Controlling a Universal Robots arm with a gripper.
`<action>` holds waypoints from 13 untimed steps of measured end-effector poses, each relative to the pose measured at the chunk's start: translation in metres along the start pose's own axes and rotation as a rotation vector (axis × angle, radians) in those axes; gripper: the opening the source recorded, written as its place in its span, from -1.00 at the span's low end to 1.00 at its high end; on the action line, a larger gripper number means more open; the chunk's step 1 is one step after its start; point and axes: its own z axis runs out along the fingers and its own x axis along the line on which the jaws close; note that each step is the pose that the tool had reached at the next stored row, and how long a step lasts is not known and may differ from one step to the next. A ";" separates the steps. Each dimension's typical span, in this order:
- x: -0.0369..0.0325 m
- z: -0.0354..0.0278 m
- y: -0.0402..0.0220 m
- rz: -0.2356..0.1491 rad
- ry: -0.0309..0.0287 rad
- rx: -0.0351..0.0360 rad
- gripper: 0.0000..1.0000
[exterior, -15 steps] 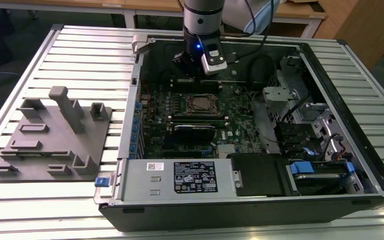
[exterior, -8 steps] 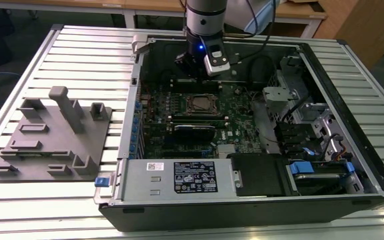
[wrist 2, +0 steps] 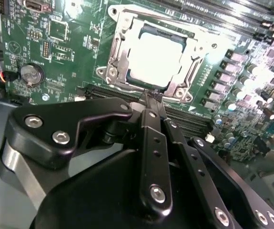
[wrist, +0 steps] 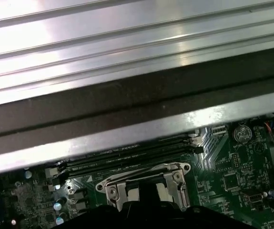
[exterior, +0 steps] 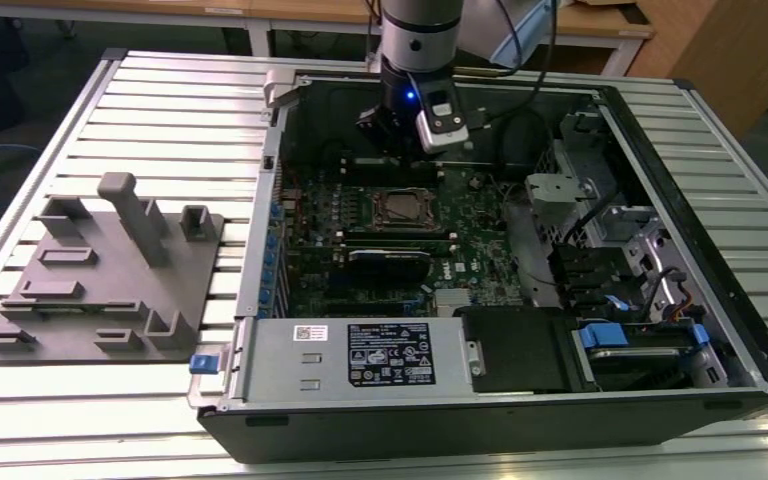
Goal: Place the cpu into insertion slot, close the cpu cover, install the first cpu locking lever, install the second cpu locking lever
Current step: 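Install the first cpu locking lever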
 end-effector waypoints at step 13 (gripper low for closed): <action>-0.0032 -0.0032 -0.0128 0.000 0.0008 -0.0041 -0.79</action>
